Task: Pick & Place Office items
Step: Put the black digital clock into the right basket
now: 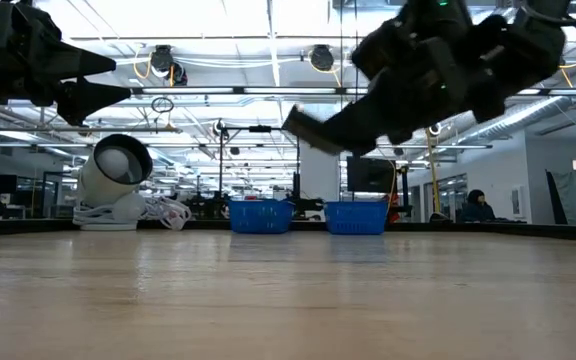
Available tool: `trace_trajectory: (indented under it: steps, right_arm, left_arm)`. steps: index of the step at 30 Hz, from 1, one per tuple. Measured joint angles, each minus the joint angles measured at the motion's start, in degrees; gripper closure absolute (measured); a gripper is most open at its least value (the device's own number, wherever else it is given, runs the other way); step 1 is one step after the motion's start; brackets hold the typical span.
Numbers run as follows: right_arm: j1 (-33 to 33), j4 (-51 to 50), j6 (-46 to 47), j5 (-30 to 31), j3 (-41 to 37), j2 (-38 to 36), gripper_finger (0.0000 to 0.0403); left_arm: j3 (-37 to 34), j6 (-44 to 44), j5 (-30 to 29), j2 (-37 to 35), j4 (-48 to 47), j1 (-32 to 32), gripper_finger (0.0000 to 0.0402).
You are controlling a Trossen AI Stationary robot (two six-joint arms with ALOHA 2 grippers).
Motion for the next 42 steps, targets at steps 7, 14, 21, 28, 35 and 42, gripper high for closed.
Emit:
trace_trajectory:
  steps: [7, 14, 21, 28, 35, 42]
  right_arm:
    - [-0.4, 7.5, 2.4, 1.0, -8.6, -6.7, 0.0253]
    - [-0.3, 8.9, 4.3, 3.6, -12.3, -10.3, 0.0246]
    - [-0.3, 8.5, 4.3, 4.8, -12.7, -10.5, 0.0254]
    - [-0.3, 8.0, 5.9, 13.8, -12.7, -10.5, 0.0245]
    - [-0.3, 8.0, 7.2, 22.9, -12.6, -10.5, 0.0252]
    - [-0.3, 7.9, 8.9, 32.3, -12.6, -10.5, 0.0253]
  left_arm:
    - [0.0, 0.0, 0.0, 0.0, 0.0, 0.0, 0.0078]
    - [0.0, 0.0, 0.0, 0.0, 0.0, 0.0, 0.0078]
    - [0.0, 0.0, 0.0, 0.0, 0.0, 0.0, 0.0078]
    - [0.0, 0.0, 0.0, 0.0, 0.0, 0.0, 0.0078]
    - [0.0, 0.0, 0.0, 0.0, 0.0, 0.0, 0.0078]
    - [0.0, 0.0, 0.0, 0.0, 0.0, 0.0, 0.0078]
